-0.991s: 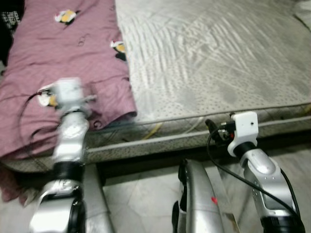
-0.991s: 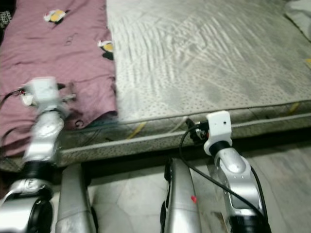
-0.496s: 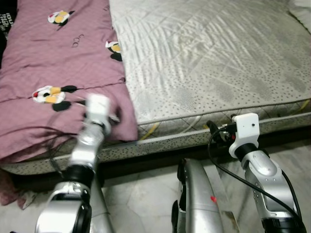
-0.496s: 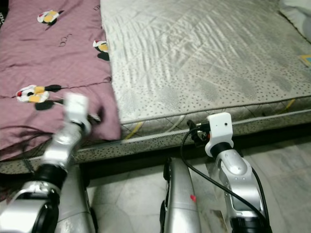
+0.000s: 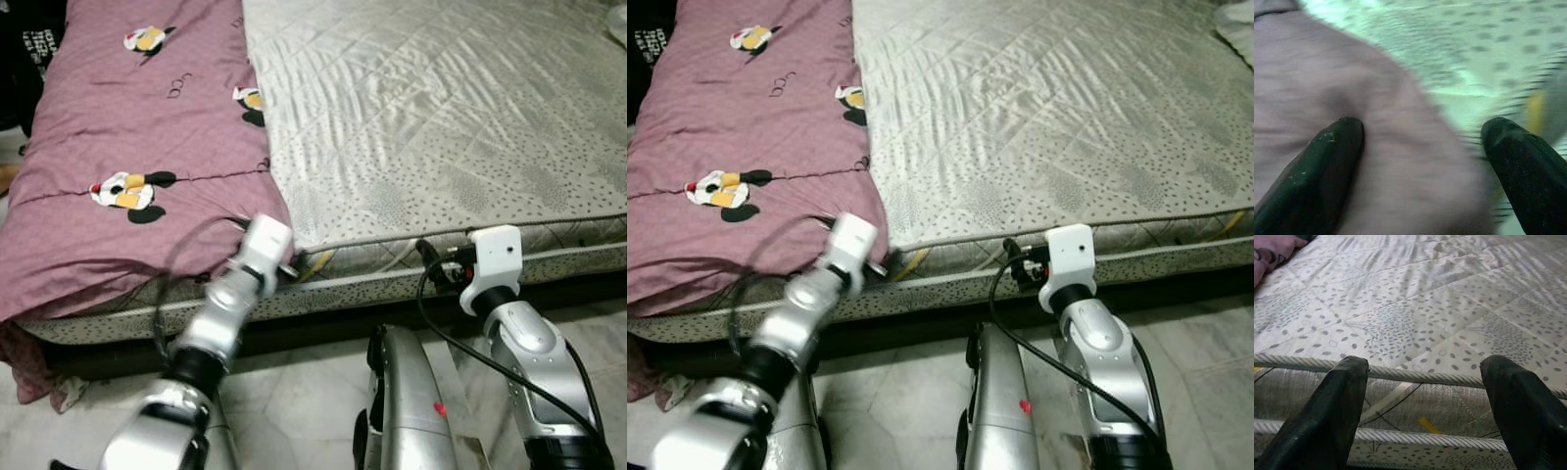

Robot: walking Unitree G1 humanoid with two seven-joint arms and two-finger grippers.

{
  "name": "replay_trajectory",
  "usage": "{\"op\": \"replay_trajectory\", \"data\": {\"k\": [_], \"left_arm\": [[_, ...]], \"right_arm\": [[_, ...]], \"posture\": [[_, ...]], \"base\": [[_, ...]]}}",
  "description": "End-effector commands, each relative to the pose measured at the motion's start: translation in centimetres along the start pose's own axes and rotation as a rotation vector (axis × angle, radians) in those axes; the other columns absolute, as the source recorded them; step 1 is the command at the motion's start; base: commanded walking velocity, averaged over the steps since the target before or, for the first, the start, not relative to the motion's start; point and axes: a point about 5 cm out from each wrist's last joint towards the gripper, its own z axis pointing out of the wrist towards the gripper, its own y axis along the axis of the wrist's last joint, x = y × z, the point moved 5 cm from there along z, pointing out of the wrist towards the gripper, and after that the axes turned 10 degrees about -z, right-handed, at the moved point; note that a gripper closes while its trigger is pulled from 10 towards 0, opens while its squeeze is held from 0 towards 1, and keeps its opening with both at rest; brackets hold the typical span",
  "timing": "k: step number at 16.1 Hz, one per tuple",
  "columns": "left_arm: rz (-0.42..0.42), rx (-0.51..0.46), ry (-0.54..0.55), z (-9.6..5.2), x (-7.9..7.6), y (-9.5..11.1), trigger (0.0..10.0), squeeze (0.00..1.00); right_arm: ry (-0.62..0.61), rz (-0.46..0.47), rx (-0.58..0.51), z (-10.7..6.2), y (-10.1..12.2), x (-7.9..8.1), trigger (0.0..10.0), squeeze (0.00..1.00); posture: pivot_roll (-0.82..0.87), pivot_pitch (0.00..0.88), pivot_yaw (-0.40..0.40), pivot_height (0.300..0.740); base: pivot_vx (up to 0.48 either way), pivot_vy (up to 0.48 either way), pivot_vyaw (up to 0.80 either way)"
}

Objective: Clean up the room

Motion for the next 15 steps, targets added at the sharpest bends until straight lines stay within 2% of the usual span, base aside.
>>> {"op": "replay_trajectory", "data": {"k": [1, 3, 4, 6, 7, 8, 11, 12, 13, 15], "left_arm": [[0.032, -0.112, 0.03, -0.3, 0.0, 2.1, 10.0, 0.0], [0.024, -0.258, 0.122, -1.5, 1.3, 4.6, 10.0, 0.0], [0.011, -0.358, 0.201, -2.9, 2.6, 6.2, 10.0, 0.0], [-0.047, -0.493, 0.334, -6.0, 5.0, 8.0, 10.0, 0.0], [-0.066, -0.513, 0.377, -7.1, 5.8, 8.0, 10.0, 0.0], [-0.069, -0.52, 0.393, -7.5, 6.0, 8.0, 10.0, 0.0], [-0.068, -0.525, 0.4, -7.7, 5.9, 8.0, 10.0, 0.0], [-0.073, -0.506, 0.452, -9.2, 7.1, 7.0, 10.0, 0.0], [-0.045, -0.494, 0.557, -11.7, 9.2, 6.4, 10.0, 0.0], [-0.043, -0.508, 0.574, -11.7, 9.4, 7.1, 10.0, 0.0]], "right_arm": [[-0.021, 0.003, -0.023, 0.3, 0.5, -0.2, 10.0, 0.0], [-0.029, 0.016, -0.054, 0.8, 1.3, 0.0, 10.0, 0.0], [-0.034, 0.028, -0.075, 1.2, 1.9, 0.2, 10.0, 0.0], [-0.037, 0.046, -0.098, 2.1, 2.4, 0.8, 10.0, 0.0], [-0.034, 0.049, -0.105, 2.3, 2.6, 1.1, 10.0, 0.0], [-0.034, 0.05, -0.109, 2.4, 2.7, 1.2, 10.0, 0.0], [-0.036, 0.051, -0.112, 2.4, 2.7, 1.2, 10.0, 0.0], [-0.022, 0.072, -0.137, 3.1, 3.2, 1.7, 10.0, 0.0], [0.002, 0.133, -0.207, 4.8, 4.9, 2.7, 10.0, 0.0], [0.009, 0.15, -0.241, 5.4, 5.9, 3.0, 10.0, 0.0]], "posture": [[-0.07, 0.073, -0.027, 0.487], [-0.05, 0.055, -0.018, 0.487], [-0.04, 0.04, -0.013, 0.487], [-0.01, 0.013, -0.008, 0.487], [-0.01, 0.01, -0.008, 0.487], [-0.01, 0.01, -0.008, 0.487], [-0.01, 0.01, -0.008, 0.487], [0.06, 0.0, -0.008, 0.487], [0.09, 0.0, -0.01, 0.487], [0.09, 0.0, -0.009, 0.506]], "base": [[0.0, 0.0, 0.0], [0.0, 0.0, 0.0], [0.0, 0.0, 0.0], [0.0, 0.0, 0.0], [0.0, 0.0, 0.0], [0.0, 0.0, 0.0], [0.0, 0.0, 0.0], [0.0, 0.0, 0.0], [0.0, 0.0, 0.0], [0.0, 0.0, 0.0]]}}
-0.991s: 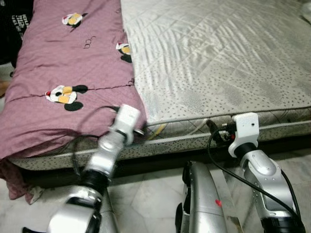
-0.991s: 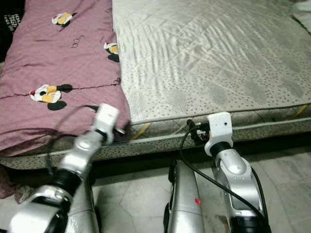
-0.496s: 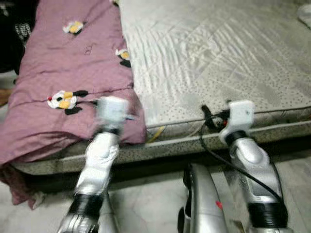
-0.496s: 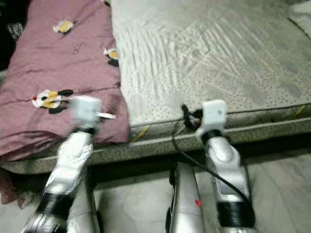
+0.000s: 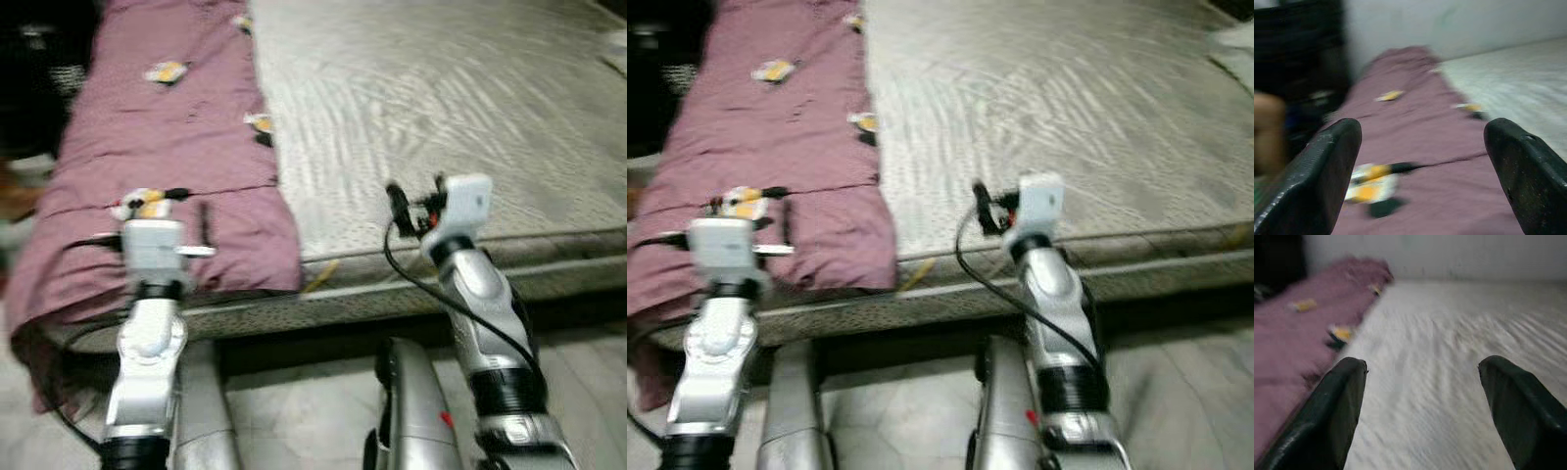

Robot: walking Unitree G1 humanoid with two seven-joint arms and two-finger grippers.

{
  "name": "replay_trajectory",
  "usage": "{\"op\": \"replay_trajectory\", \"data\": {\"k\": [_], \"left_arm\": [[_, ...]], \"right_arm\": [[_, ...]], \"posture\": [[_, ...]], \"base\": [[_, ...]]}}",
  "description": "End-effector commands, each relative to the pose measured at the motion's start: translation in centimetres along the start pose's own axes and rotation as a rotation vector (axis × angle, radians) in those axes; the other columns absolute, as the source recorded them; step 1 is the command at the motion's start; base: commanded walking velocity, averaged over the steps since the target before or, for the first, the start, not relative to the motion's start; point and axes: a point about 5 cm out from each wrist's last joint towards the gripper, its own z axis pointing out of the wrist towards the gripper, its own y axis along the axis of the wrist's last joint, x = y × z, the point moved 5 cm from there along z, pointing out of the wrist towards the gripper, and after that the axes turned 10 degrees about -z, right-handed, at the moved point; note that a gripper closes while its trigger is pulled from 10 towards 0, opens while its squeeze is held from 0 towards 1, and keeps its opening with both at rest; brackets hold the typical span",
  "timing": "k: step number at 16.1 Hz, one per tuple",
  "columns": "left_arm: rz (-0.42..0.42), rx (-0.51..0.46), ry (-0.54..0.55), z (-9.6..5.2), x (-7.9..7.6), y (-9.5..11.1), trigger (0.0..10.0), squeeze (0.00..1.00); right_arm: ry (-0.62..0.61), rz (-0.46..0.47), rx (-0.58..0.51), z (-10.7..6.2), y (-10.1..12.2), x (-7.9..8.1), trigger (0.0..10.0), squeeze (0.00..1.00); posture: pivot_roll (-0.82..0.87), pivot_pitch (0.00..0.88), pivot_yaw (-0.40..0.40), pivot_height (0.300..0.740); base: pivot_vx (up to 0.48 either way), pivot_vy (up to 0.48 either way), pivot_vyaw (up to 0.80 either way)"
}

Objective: Clean up the room

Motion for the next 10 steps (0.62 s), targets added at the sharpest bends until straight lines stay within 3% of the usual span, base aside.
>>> {"op": "replay_trajectory", "data": {"k": [1, 4, 7, 10], "left_arm": [[0.001, -0.034, -0.011, 0.4, -0.5, 1.1, 10.0, 0.0], [-0.003, -0.009, -0.007, -0.1, -0.4, 0.8, 10.0, 0.0], [0.0, 0.017, -0.003, -0.2, -0.3, 0.2, 10.0, 0.0], [-0.007, 0.034, -0.017, -0.2, -0.5, -0.2, 10.0, 0.0]], "right_arm": [[0.009, 0.014, 0.001, 0.1, -0.2, 0.4, 10.0, 0.0], [0.015, 0.026, 0.009, 0.4, -0.6, 1.2, 10.0, 0.0], [-0.026, -0.03, 0.031, 0.1, -1.3, 1.0, 10.0, 0.0], [-0.024, 0.036, 0.023, -0.5, -1.5, 0.6, 10.0, 0.0]], "posture": [[0.09, 0.0, -0.011, 0.516], [0.09, 0.0, -0.011, 0.555], [0.07, 0.0, 0.002, 0.555], [0.06, 0.0, 0.005, 0.555]], "base": [[0.0, 0.0, 0.0], [0.0, 0.0, 0.0], [0.0, 0.0, 0.0], [0.0, 0.0, 0.0]]}}
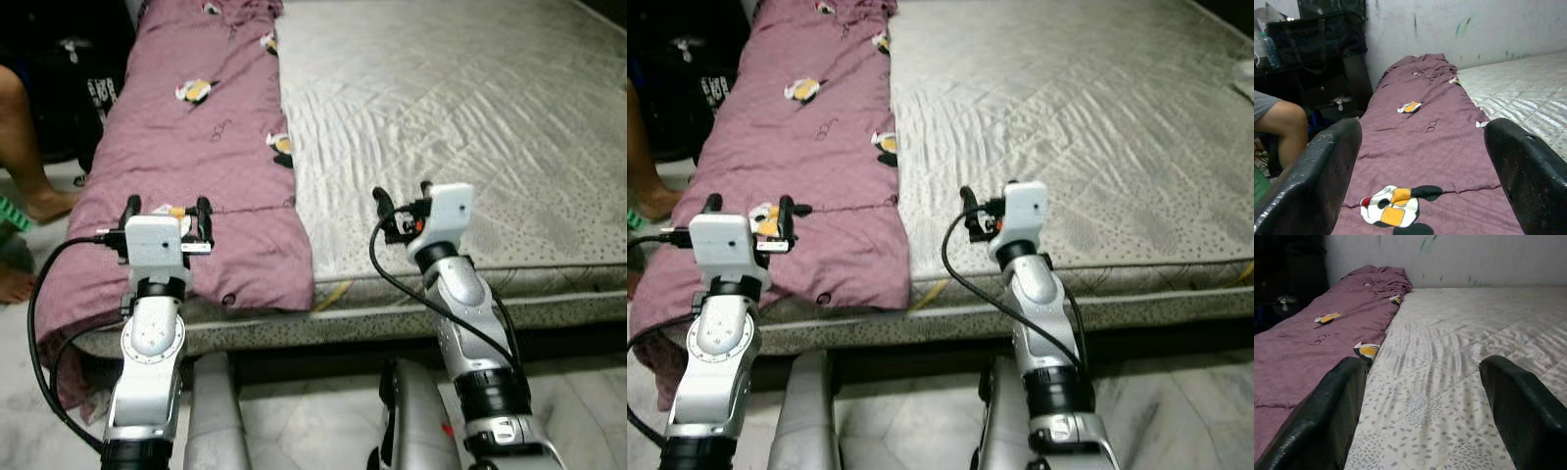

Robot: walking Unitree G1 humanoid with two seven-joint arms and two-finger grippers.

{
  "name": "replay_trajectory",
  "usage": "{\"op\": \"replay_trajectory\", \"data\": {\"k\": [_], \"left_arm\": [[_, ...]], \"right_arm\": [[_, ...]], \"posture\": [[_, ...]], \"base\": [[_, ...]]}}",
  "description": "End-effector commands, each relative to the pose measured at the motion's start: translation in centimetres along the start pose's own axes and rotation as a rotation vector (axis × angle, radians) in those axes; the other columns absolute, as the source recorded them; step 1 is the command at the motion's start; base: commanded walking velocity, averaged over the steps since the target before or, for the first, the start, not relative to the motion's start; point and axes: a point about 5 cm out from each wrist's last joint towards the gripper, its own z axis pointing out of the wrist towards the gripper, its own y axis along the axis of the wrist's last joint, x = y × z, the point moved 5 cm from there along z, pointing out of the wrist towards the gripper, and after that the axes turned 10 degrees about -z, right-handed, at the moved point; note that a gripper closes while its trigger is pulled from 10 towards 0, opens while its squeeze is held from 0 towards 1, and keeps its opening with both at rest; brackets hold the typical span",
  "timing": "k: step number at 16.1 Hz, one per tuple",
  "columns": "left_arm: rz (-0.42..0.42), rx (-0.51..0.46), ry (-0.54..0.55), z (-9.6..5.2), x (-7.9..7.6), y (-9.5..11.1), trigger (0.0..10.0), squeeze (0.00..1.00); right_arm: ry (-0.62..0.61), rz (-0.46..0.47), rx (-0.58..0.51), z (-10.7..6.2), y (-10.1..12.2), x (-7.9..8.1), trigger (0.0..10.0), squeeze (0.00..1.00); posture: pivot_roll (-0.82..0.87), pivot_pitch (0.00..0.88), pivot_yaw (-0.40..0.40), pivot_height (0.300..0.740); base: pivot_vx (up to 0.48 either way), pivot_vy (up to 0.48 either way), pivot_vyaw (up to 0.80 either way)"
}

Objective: Clean up the room

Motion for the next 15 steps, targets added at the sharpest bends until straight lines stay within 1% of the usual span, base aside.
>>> {"op": "replay_trajectory", "data": {"k": [1, 5, 8, 13, 14, 15], "left_arm": [[-0.002, 0.012, 0.005, 0.2, 0.3, -0.1, 10.0, 0.0], [-0.01, 0.008, 0.011, 0.5, 0.4, 0.0, 10.0, 0.0], [-0.016, 0.013, 0.003, 0.5, 0.1, -0.2, 10.0, 0.0], [-0.017, 0.018, -0.004, 0.9, -0.1, -0.4, 10.0, 0.0], [-0.015, 0.021, -0.005, 0.9, -0.1, -0.5, 10.0, 0.0], [0.004, 0.022, 0.008, 0.9, -0.1, -0.6, 10.0, 0.0]], "right_arm": [[-0.021, 0.014, -0.021, 0.2, 0.6, -0.4, 10.0, 0.0], [-0.021, 0.02, -0.046, 0.8, 1.6, -0.6, 10.0, 0.0], [-0.03, 0.026, -0.05, 0.9, 1.7, -0.9, 10.0, 0.0], [-0.048, 0.019, -0.058, 1.1, 2.0, -1.3, 10.0, 0.0], [-0.05, 0.017, -0.06, 1.1, 2.1, -1.4, 10.0, 0.0], [-0.052, 0.012, -0.06, 1.1, 2.1, -1.4, 10.0, 0.0]], "posture": [[0.06, 0.0, 0.005, 0.57], [0.06, 0.0, 0.007, 0.619], [0.05, 0.0, 0.013, 0.654], [0.05, 0.0, 0.014, 0.708], [0.05, 0.0, 0.014, 0.718], [0.04, 0.0, 0.015, 0.738]], "base": [[0.0, 0.0, 0.0], [0.0, 0.0, 0.0], [0.0, 0.0, 0.0], [0.0, 0.0, 0.0], [0.0, 0.0, 0.0], [0.0, 0.0, 0.0]]}}
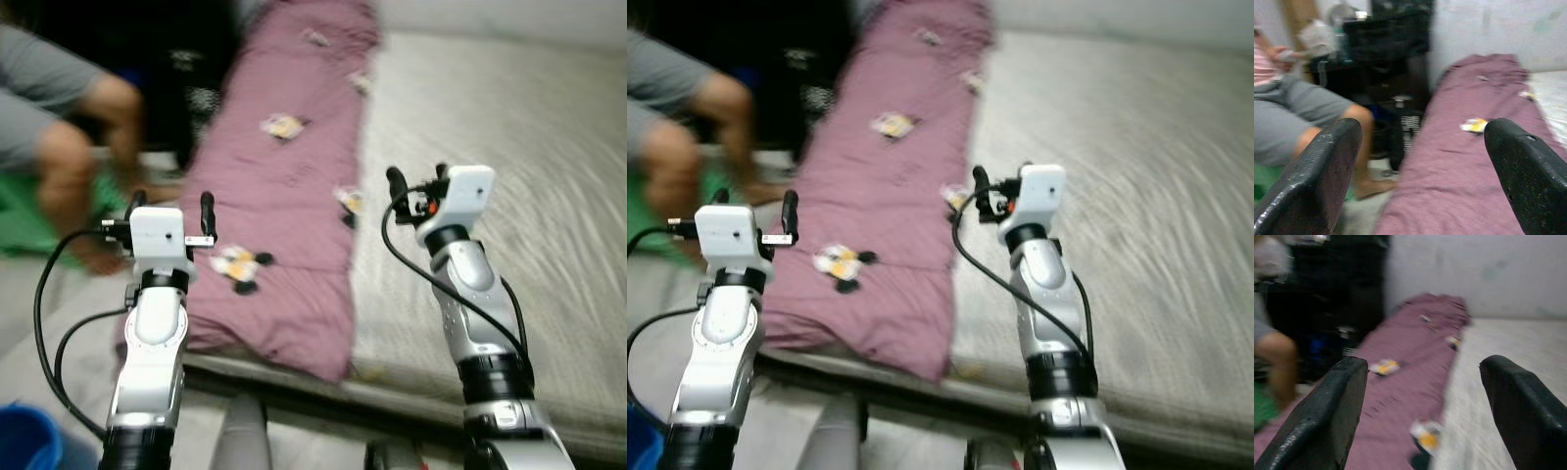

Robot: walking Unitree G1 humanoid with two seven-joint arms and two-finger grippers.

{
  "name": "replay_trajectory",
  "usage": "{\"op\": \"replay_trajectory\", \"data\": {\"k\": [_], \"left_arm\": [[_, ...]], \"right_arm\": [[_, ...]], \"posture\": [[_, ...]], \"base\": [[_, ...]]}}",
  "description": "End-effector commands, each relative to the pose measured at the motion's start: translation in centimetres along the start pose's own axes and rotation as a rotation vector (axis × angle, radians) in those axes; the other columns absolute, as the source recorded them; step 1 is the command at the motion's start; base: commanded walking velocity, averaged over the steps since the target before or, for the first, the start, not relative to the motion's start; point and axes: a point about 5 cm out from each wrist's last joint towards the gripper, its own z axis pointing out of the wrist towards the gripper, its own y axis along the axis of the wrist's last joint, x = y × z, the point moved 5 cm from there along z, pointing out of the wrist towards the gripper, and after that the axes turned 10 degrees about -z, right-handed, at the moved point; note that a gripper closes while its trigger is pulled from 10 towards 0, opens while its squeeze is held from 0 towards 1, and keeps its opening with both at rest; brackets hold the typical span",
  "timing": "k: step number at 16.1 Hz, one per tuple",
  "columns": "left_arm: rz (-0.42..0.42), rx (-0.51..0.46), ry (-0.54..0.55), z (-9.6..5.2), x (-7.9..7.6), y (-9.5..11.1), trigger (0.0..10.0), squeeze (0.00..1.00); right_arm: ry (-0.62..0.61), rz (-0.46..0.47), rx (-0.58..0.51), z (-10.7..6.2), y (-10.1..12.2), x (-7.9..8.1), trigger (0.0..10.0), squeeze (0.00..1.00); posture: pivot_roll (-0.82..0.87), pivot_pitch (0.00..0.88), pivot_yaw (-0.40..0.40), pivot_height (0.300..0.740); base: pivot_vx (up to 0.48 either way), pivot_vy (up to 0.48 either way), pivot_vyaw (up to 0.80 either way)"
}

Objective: Clean up the room

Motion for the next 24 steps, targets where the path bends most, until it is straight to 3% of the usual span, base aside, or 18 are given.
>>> {"op": "replay_trajectory", "data": {"k": [1, 4, 8, 15, 16, 24], "left_arm": [[0.027, 0.021, 0.018, 0.1, 0.1, -0.5, 10.0, 0.0], [0.072, 0.065, 0.0, 0.2, -0.6, -1.4, 10.0, 0.0], [0.072, 0.079, 0.012, 0.1, -0.2, -1.6, 10.0, 0.0], [0.015, 0.103, -0.022, -0.5, -0.5, -2.0, 10.0, 0.0], [-0.03, 0.123, -0.037, -0.5, -0.7, -2.2, 10.0, 0.0], [-0.052, 0.136, -0.047, -0.3, -0.9, -2.2, 10.0, 0.0]], "right_arm": [[-0.008, -0.006, -0.001, -0.1, 0.0, -0.3, 10.0, 0.0], [-0.021, -0.012, 0.006, -0.4, -0.3, -0.7, 10.0, 0.0], [-0.023, -0.013, 0.024, -1.1, -0.9, -0.5, 10.0, 0.0], [-0.025, -0.004, 0.065, -1.8, -2.0, 0.1, 10.0, 0.0], [-0.022, 0.0, 0.068, -1.7, -2.0, 0.1, 10.0, 0.0], [-0.019, -0.001, 0.068, -1.5, -1.9, 0.1, 10.0, 0.0]], "posture": [[0.04, 0.0, 0.017, 0.74], [0.04, 0.0, 0.022, 0.74], [0.04, 0.0, 0.027, 0.74], [0.04, 0.0, 0.024, 0.74], [0.05, 0.0, 0.021, 0.74], [0.04, 0.0, 0.016, 0.74]], "base": [[0.0, 0.0, 0.0], [0.0, 0.0, 0.0], [0.0, 0.0, 0.0], [0.0, 0.0, 0.0], [0.0, 0.0, 0.0], [0.0, 0.48, -0.06]]}}
